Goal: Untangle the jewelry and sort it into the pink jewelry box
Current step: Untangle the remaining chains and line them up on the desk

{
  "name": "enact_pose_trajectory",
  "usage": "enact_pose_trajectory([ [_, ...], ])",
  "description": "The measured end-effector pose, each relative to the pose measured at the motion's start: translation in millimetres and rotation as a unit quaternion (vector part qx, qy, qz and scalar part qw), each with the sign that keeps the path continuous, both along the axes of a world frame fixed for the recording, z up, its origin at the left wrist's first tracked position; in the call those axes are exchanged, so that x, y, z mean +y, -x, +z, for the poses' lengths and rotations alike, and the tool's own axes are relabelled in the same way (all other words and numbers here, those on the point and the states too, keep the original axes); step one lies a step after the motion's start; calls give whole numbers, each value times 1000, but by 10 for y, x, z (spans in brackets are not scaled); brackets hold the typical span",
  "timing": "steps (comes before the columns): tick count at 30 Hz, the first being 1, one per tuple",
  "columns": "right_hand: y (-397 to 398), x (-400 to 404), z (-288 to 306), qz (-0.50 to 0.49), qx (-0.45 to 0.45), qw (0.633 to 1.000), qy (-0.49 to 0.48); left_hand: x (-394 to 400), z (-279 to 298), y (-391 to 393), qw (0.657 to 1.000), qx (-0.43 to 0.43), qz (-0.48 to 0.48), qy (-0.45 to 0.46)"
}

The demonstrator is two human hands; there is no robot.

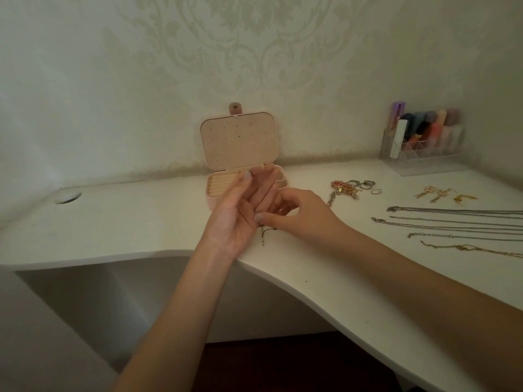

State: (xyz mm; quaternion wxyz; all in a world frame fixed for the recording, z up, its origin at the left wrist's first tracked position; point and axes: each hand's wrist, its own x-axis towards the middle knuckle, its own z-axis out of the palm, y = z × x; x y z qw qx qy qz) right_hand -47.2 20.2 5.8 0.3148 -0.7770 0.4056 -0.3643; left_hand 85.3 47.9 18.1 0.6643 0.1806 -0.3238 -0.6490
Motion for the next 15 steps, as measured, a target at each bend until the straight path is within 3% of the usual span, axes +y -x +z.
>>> enact_pose_trajectory([
  [3, -7, -3, -2, -9, -8, 1000, -5, 30, 31, 39, 1000, -14, -1, 0],
  [9, 98, 31, 145, 55, -189, 971, -135, 37, 117, -210, 995, -65, 51, -64],
  [12, 187, -37, 235, 52, -255, 947, -186, 106, 106, -361, 980, -146, 76, -111],
  [15, 249, -94, 267, 27, -247, 952, -179, 193, 58, -490, 951, -258, 107, -133],
])
